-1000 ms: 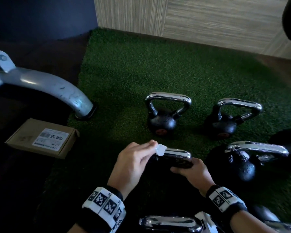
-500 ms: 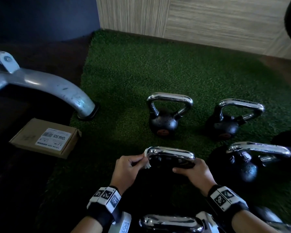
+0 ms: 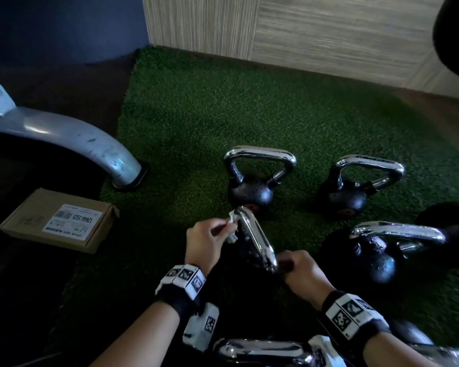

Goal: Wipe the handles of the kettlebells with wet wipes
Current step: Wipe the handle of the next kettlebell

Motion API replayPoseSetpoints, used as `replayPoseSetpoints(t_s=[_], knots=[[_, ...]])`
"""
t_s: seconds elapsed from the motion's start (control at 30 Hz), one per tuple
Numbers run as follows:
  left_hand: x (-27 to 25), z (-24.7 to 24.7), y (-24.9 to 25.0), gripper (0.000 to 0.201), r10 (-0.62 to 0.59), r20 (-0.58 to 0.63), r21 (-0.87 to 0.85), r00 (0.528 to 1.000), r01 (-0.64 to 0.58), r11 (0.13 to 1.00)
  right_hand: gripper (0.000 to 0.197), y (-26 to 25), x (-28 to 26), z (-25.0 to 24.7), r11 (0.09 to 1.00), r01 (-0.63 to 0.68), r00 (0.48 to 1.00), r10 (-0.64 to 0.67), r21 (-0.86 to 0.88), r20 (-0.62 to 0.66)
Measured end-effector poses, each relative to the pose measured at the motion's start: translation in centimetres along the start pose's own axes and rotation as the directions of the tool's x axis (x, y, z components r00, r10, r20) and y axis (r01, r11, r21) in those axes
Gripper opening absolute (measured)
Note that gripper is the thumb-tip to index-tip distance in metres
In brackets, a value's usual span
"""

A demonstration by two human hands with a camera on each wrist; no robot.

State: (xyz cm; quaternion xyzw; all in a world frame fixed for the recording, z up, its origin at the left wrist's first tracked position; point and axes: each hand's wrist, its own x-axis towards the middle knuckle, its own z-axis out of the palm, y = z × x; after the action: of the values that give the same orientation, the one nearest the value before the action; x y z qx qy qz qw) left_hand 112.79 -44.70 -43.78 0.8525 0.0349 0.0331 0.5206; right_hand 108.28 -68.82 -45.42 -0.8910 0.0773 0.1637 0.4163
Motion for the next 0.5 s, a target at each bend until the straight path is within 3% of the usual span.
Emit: replayPoseSetpoints(t_s=[0.13, 0.27, 0.37, 0.5], knots=[[1.6, 0.0, 0.7, 0.026, -0.065, 0.136, 0.023, 0.989, 0.063, 0.998, 0.045, -1.9, 0.7, -0.2, 1.0, 0.004, 0.999, -0.003, -0.02, 0.052], [1.4, -0.9, 0.2, 0.023, -0.092, 0.299, -0.042, 0.95, 0.109, 0.993, 0.032, -3.7, 1.7, -0.7, 0.993, 0.048, 0.999, -0.049, 0.11, 0.01], [1.3, -0.8, 0.5, 0.012, -0.068, 0.26, -0.037, 0.963, 0.081, 0.996, 0.03, -4.3, 2.0, -0.4, 0.976, 0.001, 0.992, -0.029, 0.217, 0.123], [1.7, -0.4, 1.9, 0.013, -0.026, 0.186, -0.066, 0.982, 0.039, 0.997, 0.024, -4.4, 2.4, -0.6, 0.975, -0.023, 0.991, -0.006, 0.223, 0.131]])
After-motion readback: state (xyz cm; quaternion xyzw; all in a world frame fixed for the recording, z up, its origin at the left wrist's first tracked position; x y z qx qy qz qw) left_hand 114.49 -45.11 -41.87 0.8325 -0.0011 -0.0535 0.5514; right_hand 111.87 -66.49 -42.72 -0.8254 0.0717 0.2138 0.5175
